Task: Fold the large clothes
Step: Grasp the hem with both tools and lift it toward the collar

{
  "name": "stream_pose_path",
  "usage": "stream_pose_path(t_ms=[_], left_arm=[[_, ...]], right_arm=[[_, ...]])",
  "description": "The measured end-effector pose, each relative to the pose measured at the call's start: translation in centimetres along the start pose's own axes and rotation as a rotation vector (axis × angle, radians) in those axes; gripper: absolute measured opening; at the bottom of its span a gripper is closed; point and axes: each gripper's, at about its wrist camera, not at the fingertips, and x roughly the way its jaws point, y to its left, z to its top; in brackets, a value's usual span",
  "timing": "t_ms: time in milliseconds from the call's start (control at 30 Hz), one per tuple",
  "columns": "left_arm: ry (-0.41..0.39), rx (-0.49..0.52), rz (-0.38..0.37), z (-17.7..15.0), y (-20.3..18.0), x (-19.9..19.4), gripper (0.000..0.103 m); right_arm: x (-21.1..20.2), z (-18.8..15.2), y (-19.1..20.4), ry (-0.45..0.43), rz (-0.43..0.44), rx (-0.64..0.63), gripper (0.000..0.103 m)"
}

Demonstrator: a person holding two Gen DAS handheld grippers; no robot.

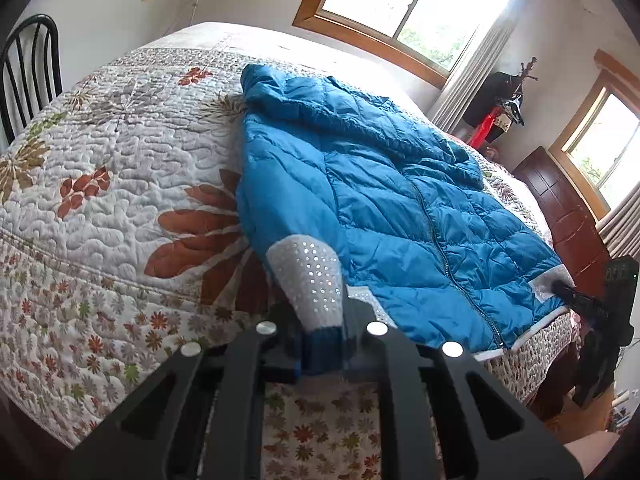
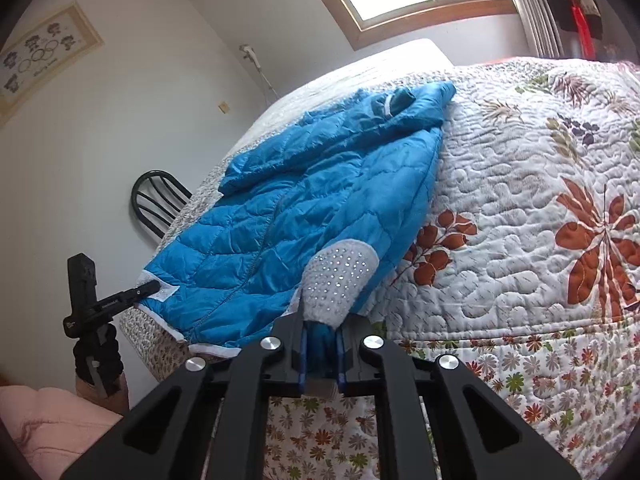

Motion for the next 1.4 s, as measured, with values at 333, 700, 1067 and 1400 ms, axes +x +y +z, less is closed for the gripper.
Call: stream_pose_path(t_ms=[333,700,1067,1400], left_arm=[[0.000,-0.016,-0.067,1.5,1.4,0.1,0.011],[-0.174,0.033,-0.152,15.6,-2.5,-1.3,0.011],[-0.169,-0.022,-0.082,29.5,-3.2,7.6,0.012],[-0.054,-0.077,0.029,34.4,0.0,19.1,0.013]], right_arm=[[0.3,1.4,-0.6,0.020,0.027,0.024,0.009],[-0.1,16.9,2.6,-0.056,0.090,0.002,0.009],[8.3,30.2,-1.7,-0.010,0.090,0.157,0.010],[18.3,35.0,-8.3,0.084,-0.002,0.290,0.010]])
